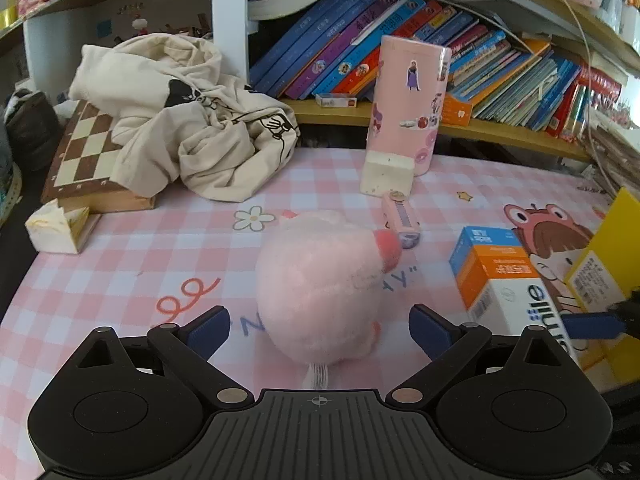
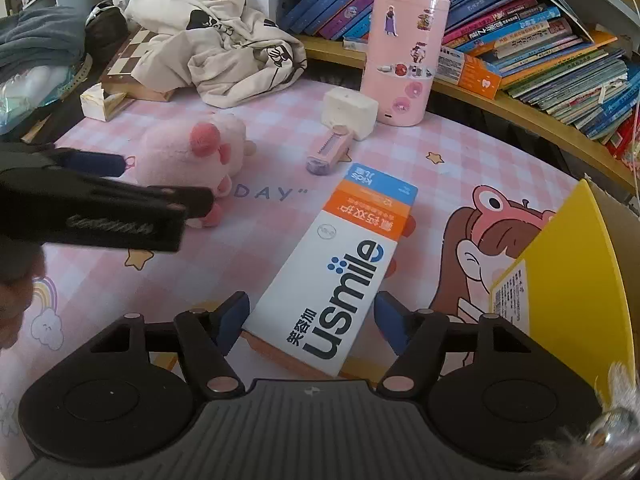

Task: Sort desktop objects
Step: 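Move the left tool to the pink plush pig while the right tool approaches the usmile box, then close the left tool on the pink pig while the right tool closes on the usmile box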

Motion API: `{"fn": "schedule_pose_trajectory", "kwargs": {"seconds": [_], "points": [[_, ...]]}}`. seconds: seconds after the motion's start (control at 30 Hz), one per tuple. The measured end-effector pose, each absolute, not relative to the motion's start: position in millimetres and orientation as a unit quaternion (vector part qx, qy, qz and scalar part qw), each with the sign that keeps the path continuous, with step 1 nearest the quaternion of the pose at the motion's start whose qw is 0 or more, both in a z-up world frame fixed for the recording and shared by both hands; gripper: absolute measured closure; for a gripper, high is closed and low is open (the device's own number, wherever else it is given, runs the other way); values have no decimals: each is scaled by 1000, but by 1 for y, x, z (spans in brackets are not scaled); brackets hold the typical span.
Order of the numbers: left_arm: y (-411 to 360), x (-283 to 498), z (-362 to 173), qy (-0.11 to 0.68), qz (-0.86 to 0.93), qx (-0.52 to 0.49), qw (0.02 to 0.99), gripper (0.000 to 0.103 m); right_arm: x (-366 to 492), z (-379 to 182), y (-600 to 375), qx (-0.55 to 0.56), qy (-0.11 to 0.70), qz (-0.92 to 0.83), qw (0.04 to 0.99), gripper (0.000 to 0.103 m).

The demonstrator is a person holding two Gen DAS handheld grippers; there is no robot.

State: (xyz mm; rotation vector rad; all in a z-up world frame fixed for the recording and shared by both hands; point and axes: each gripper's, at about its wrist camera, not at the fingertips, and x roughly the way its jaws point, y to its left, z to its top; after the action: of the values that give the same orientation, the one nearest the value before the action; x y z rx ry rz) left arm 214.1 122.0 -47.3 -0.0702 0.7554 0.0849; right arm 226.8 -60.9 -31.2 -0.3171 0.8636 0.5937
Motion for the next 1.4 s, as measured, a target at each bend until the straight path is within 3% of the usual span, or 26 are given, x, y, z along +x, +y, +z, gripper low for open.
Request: {"fn": "schedule_pose_trajectory", "kwargs": {"seconds": [0.17, 0.3, 0.4, 0.47, 0.57, 0.93, 1.07, 1.4], "points": [[126, 225, -56, 376, 50, -31, 925, 7, 229, -32, -60, -150, 416, 280, 852, 36], [130, 228, -63, 385, 48, -34, 921, 15, 235, -34, -59, -146, 423, 276, 851, 36], [131, 226, -65, 379, 33, -47, 923, 24, 240, -36, -57, -144, 426, 272, 851, 36], [130, 225, -65, 376, 19, -52, 925, 40, 242, -37, -55, -144, 427, 268, 852, 36], [129, 224, -63, 377, 14, -57, 925, 46, 247, -39, -53, -143, 429, 264, 852, 36], [137, 196, -44, 376, 12, -110, 920, 51, 257, -43, -49, -147, 429, 260, 853, 41], [139, 174, -34, 373, 16, -126, 919, 51, 253, -40, -52, -145, 433, 271, 847, 48], [144, 123, -19, 365, 40, -151, 918, 52, 227, -28, -58, -116, 444, 312, 832, 51]]}}
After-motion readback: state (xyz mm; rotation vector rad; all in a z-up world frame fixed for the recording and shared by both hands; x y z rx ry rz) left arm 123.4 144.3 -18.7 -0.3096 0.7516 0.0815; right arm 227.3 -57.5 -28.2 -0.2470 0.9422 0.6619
